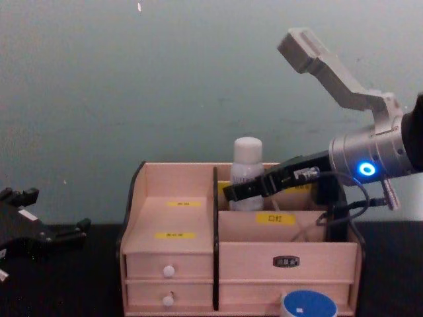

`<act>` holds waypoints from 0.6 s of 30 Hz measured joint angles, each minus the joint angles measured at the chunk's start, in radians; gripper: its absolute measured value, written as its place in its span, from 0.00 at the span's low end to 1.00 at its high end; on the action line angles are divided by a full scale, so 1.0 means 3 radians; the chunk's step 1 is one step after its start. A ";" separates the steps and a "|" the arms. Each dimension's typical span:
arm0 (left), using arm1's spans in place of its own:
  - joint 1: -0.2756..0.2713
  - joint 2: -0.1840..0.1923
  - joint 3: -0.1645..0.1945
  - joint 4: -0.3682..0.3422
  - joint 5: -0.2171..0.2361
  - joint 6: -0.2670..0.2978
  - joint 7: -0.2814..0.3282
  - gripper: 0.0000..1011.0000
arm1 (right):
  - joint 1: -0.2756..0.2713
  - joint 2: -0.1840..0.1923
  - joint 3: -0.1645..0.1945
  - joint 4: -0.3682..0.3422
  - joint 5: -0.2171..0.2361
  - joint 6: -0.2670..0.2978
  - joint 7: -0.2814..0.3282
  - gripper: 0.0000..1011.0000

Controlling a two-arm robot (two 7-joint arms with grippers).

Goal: Pick up the facial cleanser and watermelon frost from the table and place them into the tiered storage box.

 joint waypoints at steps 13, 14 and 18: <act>0.0000 0.0000 0.0000 0.0000 0.0000 0.0000 0.0000 0.99 | 0.0002 0.0001 0.0001 0.0000 0.0005 0.0002 0.0001 0.99; 0.0000 0.0000 0.0000 0.0000 0.0000 0.0000 0.0000 0.99 | 0.0002 0.0001 0.0001 0.0000 0.0005 0.0002 0.0001 0.99; 0.0000 0.0000 0.0000 0.0000 0.0000 0.0000 0.0000 0.99 | 0.0002 0.0001 0.0002 -0.0001 0.0007 0.0003 0.0000 0.99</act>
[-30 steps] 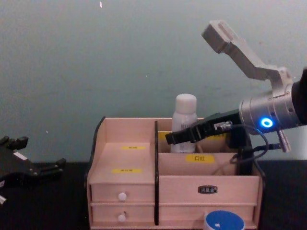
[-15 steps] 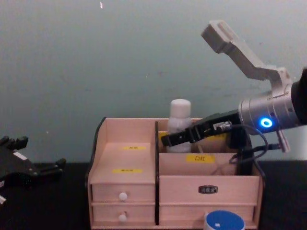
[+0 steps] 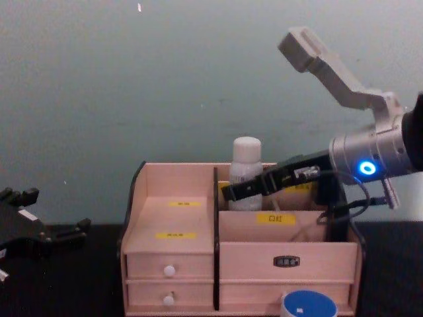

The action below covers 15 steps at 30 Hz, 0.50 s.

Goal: Pick up the facial cleanser and watermelon frost from the table and place them into the tiered storage box.

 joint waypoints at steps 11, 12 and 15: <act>0.0000 0.0000 0.0000 0.0000 0.0000 0.0000 0.0000 0.99 | -0.0225 0.0189 0.0140 -0.0592 0.0096 0.0111 -0.0049 0.99; 0.0000 0.0000 0.0000 0.0000 0.0000 0.0000 0.0000 0.99 | -0.0244 0.0208 0.0146 -0.0640 0.0102 0.0125 -0.0054 0.99; 0.0000 0.0000 0.0000 0.0000 0.0000 0.0000 0.0000 0.99 | -0.0334 0.0299 0.0172 -0.0843 0.0128 0.0190 -0.0069 0.99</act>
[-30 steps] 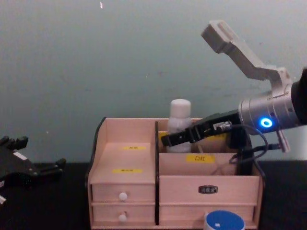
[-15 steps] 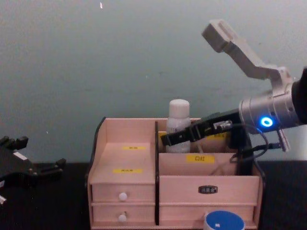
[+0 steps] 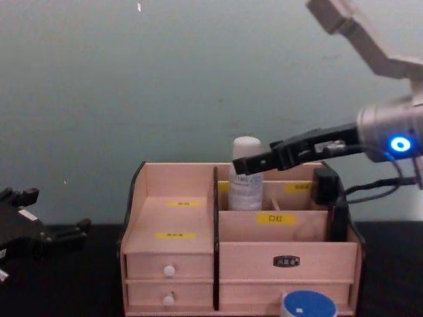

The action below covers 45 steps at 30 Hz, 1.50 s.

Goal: Pick up the facial cleanser and watermelon frost from the table and place them into the tiered storage box.

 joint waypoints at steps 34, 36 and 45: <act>0.0000 0.0000 0.0000 0.0000 0.0000 0.0000 0.0000 0.99 | -0.1298 0.1212 0.0089 -0.1477 0.0415 0.0161 0.0076 0.99; 0.0000 0.0000 0.0000 0.0000 0.0000 0.0000 0.0000 0.99 | -0.1302 0.1213 0.0065 -0.1465 0.0396 0.0149 0.0074 0.99; 0.0000 0.0000 0.0000 0.0000 0.0000 0.0000 0.0000 0.99 | -0.1273 0.1154 -0.0034 -0.1348 0.0312 0.0117 0.0060 0.99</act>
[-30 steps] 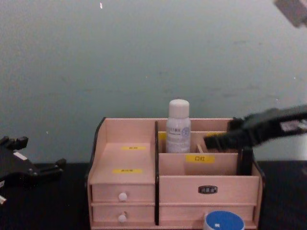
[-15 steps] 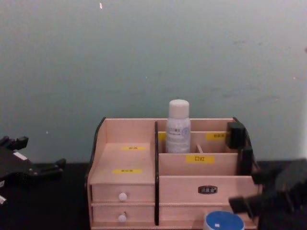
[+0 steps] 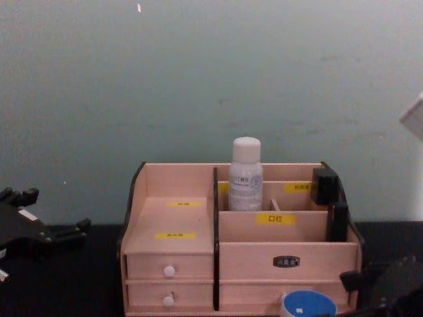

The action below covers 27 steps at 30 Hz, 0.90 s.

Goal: Pick up the facial cleanser and watermelon frost from the table and place them into the tiered storage box.

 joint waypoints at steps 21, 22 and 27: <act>0.0000 0.0000 0.0000 0.0000 0.0000 0.0000 0.0000 0.99 | 0.0200 -0.0206 -0.0101 0.0340 -0.0019 0.0032 0.0067 0.99; 0.0000 0.0000 0.0000 0.0000 0.0000 0.0000 0.0000 0.99 | 0.0205 -0.0210 -0.0103 0.0349 -0.0018 0.0033 0.0069 0.99; 0.0000 0.0000 0.0000 0.0000 0.0000 0.0000 0.0000 0.99 | 0.0243 -0.0239 -0.0120 0.0408 -0.0015 0.0033 0.0079 0.99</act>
